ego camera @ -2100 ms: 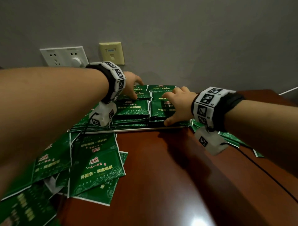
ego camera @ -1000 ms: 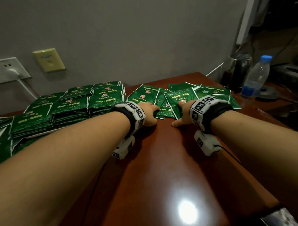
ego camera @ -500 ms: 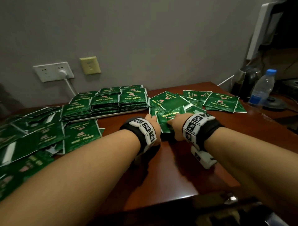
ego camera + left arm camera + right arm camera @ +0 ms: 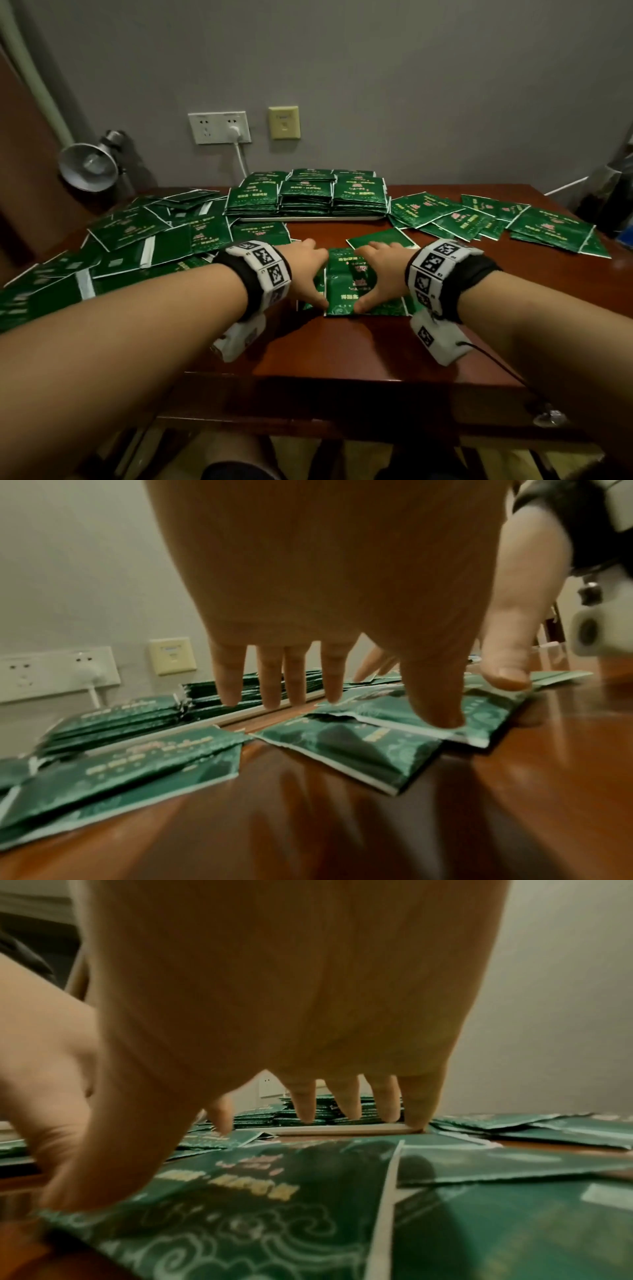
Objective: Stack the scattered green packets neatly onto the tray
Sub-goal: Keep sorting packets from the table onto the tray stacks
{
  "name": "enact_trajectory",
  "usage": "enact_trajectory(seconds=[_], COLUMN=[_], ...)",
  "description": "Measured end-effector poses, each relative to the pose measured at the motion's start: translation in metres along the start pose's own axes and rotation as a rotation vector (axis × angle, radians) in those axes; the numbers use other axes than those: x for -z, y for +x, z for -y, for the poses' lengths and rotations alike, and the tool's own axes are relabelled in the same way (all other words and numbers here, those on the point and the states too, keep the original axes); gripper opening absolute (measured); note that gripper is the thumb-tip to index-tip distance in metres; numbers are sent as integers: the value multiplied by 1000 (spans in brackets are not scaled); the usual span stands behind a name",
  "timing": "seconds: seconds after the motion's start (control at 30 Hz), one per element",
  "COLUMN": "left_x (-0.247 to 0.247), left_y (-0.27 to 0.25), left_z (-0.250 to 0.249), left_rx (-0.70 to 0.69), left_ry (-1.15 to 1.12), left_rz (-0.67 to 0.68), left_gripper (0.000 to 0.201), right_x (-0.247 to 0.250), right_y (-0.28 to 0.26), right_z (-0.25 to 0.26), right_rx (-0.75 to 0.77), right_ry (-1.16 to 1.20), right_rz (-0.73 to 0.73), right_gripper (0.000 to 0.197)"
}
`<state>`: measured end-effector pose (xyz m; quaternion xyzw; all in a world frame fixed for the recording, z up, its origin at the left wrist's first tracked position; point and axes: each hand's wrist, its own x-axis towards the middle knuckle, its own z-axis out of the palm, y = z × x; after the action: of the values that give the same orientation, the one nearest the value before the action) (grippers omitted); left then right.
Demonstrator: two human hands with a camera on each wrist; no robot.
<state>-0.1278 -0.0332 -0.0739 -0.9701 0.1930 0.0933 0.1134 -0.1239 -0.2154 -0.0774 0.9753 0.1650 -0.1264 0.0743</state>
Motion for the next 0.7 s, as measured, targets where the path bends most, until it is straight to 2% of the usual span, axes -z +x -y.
enact_trajectory(seconds=[0.1, 0.2, 0.27, 0.37, 0.47, 0.63, 0.7], left_x=[-10, -16, -17, -18, -18, -16, -13], left_y=[12, 19, 22, 28, 35, 40, 40], left_z=[4, 11, 16, 23, 27, 28, 28], left_rx=[40, 75, 74, 59, 64, 75, 88], left_ry=[-195, -395, -423, -329, -257, -314, -358], left_rz=[8, 97, 82, 5, -36, -166, -206], left_gripper=[117, 124, 117, 111, 97, 58, 50], right_x=[-6, -8, -6, -2, 4, 19, 26], right_y=[12, 20, 24, 30, 33, 33, 31], right_z=[-1, -6, -8, -9, -9, -16, -20], right_rx=[11, 2, -17, -57, -53, -80, -100], right_ry=[65, 96, 43, -7, 90, 110, 146], right_rz=[35, 51, 9, -30, -77, -289, -362], right_gripper=[130, 131, 129, 117, 99, 68, 70])
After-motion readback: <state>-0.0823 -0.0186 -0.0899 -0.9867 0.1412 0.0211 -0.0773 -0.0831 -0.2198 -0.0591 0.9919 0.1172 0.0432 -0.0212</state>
